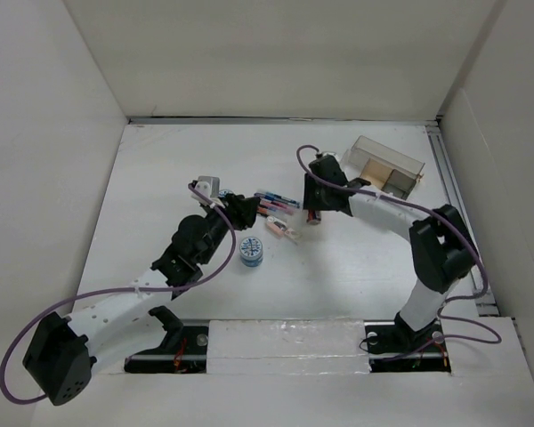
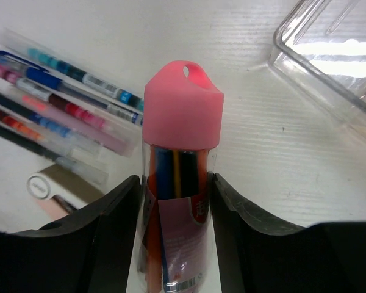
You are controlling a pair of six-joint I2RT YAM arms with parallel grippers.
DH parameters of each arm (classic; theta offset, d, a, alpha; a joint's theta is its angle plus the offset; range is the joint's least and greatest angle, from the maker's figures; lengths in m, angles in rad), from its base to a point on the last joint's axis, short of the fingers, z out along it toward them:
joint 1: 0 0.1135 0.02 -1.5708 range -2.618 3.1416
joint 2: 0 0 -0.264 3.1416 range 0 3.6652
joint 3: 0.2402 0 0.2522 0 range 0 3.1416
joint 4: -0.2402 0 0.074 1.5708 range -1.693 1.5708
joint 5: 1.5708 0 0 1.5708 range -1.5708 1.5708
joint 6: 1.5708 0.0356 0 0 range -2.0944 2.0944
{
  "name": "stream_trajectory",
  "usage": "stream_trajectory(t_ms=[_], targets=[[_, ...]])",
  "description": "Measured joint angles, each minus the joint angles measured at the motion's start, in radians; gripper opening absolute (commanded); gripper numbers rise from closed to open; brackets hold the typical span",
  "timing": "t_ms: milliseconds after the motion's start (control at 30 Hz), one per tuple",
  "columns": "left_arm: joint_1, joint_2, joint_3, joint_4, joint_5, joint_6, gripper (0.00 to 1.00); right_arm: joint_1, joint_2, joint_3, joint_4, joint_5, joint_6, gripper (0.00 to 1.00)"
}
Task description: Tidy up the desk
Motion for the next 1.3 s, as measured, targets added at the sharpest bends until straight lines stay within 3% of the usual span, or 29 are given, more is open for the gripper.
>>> stream_trajectory(t_ms=[300, 400, 633, 733, 1033, 1300], targets=[[0.0, -0.058, -0.017, 0.013, 0.039, -0.019, 0.48, -0.034, -0.141, 0.1, -0.006, 0.047, -0.057, 0.16], [0.0, -0.059, -0.019, 0.018, 0.067, -0.03, 0.48, -0.116, -0.151, 0.13, 0.056, 0.098, -0.127, 0.15], [0.0, -0.064, -0.03, 0.027, 0.106, -0.048, 0.48, -0.21, -0.034, 0.173, 0.284, 0.256, -0.431, 0.12], [0.0, -0.081, -0.039, 0.027, 0.111, -0.049, 0.48, -0.24, 0.032, 0.206, 0.344, 0.288, -0.544, 0.18], [-0.019, -0.113, -0.039, 0.029, 0.119, -0.048, 0.48, -0.389, 0.102, 0.256, 0.478, 0.318, -0.745, 0.17], [-0.023, -0.113, -0.039, 0.03, 0.121, -0.048, 0.48, -0.435, 0.15, 0.256, 0.571, 0.29, -0.894, 0.22]])
